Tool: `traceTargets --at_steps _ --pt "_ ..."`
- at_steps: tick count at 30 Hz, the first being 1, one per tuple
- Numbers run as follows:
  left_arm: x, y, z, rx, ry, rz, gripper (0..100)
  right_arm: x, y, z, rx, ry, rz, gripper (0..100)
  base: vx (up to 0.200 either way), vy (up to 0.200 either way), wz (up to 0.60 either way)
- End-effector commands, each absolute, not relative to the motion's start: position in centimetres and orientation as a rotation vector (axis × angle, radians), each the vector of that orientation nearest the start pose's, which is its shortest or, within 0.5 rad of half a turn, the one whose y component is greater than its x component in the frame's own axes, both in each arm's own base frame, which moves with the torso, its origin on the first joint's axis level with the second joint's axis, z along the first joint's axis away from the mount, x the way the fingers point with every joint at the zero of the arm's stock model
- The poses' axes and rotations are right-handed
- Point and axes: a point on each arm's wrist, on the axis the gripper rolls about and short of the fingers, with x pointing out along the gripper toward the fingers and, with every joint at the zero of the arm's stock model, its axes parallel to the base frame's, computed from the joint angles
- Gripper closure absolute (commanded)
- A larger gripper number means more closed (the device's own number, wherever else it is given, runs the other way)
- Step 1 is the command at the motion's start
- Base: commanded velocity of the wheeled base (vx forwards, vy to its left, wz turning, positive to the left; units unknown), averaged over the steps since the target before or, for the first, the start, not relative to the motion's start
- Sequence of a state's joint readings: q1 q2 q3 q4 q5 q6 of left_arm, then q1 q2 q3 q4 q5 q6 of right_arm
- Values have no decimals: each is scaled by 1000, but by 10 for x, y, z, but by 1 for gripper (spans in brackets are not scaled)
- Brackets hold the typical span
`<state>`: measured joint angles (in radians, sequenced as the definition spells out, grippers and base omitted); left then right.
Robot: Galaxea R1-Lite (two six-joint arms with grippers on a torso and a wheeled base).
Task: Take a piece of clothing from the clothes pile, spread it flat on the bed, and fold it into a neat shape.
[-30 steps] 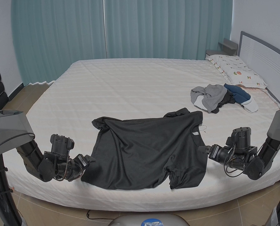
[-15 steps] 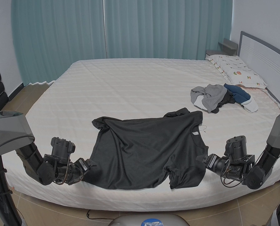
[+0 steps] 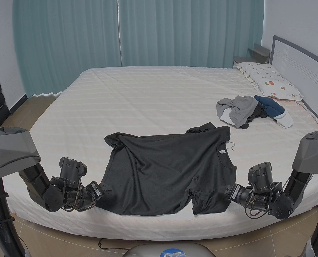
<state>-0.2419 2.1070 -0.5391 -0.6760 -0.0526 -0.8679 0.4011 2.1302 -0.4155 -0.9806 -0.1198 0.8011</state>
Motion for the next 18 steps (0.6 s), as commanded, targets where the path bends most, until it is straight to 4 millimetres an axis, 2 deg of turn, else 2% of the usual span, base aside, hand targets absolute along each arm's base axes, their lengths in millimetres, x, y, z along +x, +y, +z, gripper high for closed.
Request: traceTargets --at_steps 1,6,10,18 --pt "285 -72 2 -716 948 129 0 264 110 -6 562 791 -38 0 0 0 0" --pt "285 -73 2 -715 949 126 0 266 110 -3 565 782 -29 0 0 0 0" --pt "284 -74 2 -710 954 128 0 275 112 -2 546 759 -12 0 0 0 0" --pt "282 -73 1 -706 960 129 0 287 94 6 512 707 4 0 0 0 0"
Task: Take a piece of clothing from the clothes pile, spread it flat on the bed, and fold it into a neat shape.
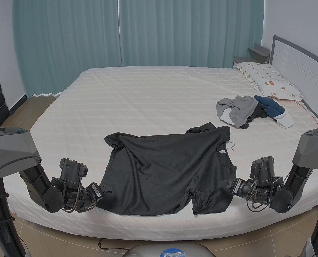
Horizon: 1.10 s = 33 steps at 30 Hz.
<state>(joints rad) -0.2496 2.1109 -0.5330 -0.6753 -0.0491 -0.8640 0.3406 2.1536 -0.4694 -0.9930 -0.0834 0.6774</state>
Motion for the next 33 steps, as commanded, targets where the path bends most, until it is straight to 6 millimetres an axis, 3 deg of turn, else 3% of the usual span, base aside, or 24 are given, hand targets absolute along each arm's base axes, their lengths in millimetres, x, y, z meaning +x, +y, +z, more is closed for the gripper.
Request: traceTargets --at_steps 1,10,19,20,29,33 --pt "282 -73 1 -706 959 128 0 290 92 8 518 685 19 0 0 0 0" --pt "276 -74 -1 -649 982 121 0 288 114 7 513 694 94 0 0 0 0" --pt "287 -77 -7 -643 960 143 0 278 105 0 506 734 63 0 0 0 0" --pt "287 -78 -8 -641 965 144 100 278 105 -2 504 741 60 0 0 0 0" --pt "284 -75 -9 -616 960 176 100 280 102 -16 493 785 34 0 0 0 0" --pt "284 -73 1 -606 909 205 100 290 102 -17 498 791 23 0 0 0 0"
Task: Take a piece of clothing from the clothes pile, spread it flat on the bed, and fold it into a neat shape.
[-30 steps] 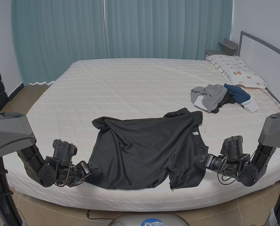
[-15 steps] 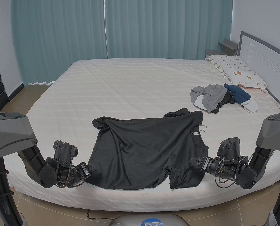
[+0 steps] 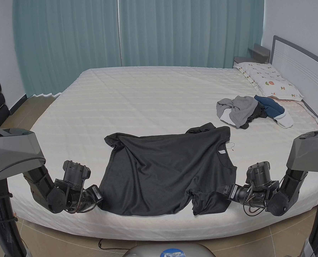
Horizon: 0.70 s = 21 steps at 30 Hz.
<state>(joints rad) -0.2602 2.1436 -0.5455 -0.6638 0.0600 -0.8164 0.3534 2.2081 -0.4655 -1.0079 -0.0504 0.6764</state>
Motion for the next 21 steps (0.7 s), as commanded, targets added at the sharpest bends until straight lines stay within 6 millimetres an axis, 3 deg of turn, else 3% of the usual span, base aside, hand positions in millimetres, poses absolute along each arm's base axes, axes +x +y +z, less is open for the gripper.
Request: traceTargets --at_steps 1,8,21 --pt "283 -73 2 -606 905 205 100 293 102 -17 501 795 23 0 0 0 0" --pt "279 -70 10 -592 892 194 100 306 99 -18 518 788 21 0 0 0 0" --pt "278 -65 6 -567 915 187 100 327 77 -36 551 797 -42 0 0 0 0"
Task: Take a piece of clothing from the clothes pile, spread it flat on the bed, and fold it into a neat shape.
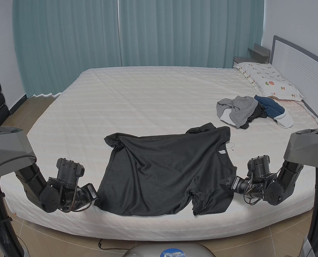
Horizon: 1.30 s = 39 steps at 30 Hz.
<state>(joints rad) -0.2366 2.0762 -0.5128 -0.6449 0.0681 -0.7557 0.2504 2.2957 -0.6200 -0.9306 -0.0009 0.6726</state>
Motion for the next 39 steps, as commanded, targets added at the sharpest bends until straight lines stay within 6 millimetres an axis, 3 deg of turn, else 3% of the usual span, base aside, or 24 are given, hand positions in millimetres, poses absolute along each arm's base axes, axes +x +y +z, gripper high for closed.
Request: traceTargets --at_steps 1,4,5,25,26,33,39 --pt "278 -65 5 -567 917 188 100 328 75 -36 554 793 -45 0 0 0 0" --pt "279 -66 0 -569 930 181 100 327 73 -34 557 789 -49 0 0 0 0" --pt "279 -66 0 -569 930 181 0 327 73 -34 557 789 -49 0 0 0 0" --pt "286 -76 -24 -598 964 74 0 319 71 -32 556 806 -39 0 0 0 0" --pt "286 -77 -25 -593 967 75 100 319 71 -33 557 808 -38 0 0 0 0" --pt "282 -77 -23 -594 964 85 100 321 70 -33 558 804 -36 0 0 0 0" --pt "282 -72 -3 -629 902 87 100 325 72 -34 558 800 -18 0 0 0 0"
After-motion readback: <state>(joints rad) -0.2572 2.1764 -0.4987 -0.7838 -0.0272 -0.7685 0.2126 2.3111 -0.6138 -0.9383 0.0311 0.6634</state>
